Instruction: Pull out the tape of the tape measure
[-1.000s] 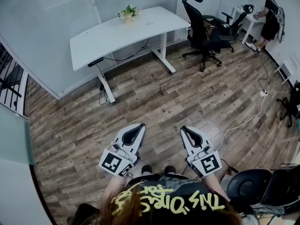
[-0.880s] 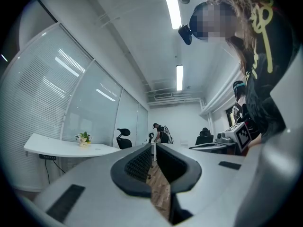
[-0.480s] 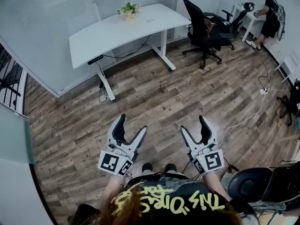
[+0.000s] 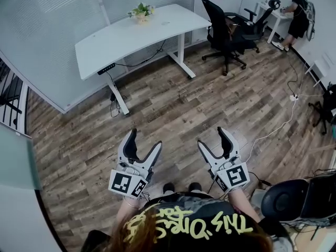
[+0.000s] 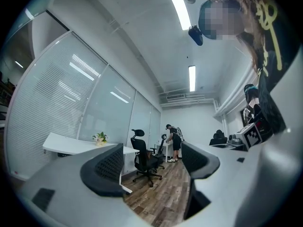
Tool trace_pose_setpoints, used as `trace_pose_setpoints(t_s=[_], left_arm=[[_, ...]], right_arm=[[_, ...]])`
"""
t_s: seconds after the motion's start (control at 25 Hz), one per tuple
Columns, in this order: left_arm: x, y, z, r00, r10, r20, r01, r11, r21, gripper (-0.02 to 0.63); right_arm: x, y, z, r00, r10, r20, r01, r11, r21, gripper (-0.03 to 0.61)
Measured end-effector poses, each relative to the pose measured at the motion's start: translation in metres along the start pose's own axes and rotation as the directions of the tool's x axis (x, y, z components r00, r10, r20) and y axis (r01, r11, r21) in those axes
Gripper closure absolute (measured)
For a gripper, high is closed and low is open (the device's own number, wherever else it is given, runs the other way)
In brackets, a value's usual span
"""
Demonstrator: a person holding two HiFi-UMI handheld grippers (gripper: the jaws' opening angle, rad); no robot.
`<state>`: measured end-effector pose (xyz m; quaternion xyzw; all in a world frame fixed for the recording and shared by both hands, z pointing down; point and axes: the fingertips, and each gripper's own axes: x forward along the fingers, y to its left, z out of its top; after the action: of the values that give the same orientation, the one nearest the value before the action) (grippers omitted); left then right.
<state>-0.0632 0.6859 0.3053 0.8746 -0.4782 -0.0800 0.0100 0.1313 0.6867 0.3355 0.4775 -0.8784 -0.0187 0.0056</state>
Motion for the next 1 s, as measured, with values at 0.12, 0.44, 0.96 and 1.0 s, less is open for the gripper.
trace_pose_setpoints(t_s=[0.12,0.44,0.96,1.0], left_arm=[[-0.011,0.014,0.0,1.0,-0.007,-0.009,0.007,1.0,-0.007,0.244],[-0.033,0.045,-0.011,0.997,-0.061,-0.052,0.061,0.998,-0.006,0.245],[-0.006,0.064,-0.027,0.993,-0.091,-0.079,0.088,0.995,-0.045,0.25],[-0.002,0.066,-0.028,0.993,-0.085,-0.078,0.082,0.996,-0.044,0.25]], right_arm=[[0.006,0.011,0.002,1.0,-0.015,0.005,0.015,1.0,0.01,0.27],[0.022,0.053,-0.009,0.999,-0.052,-0.007,0.052,0.999,0.012,0.27],[0.033,0.036,-0.016,0.993,-0.111,-0.032,0.111,0.994,-0.005,0.27],[0.038,0.031,-0.019,0.994,-0.106,-0.037,0.107,0.994,0.001,0.27]])
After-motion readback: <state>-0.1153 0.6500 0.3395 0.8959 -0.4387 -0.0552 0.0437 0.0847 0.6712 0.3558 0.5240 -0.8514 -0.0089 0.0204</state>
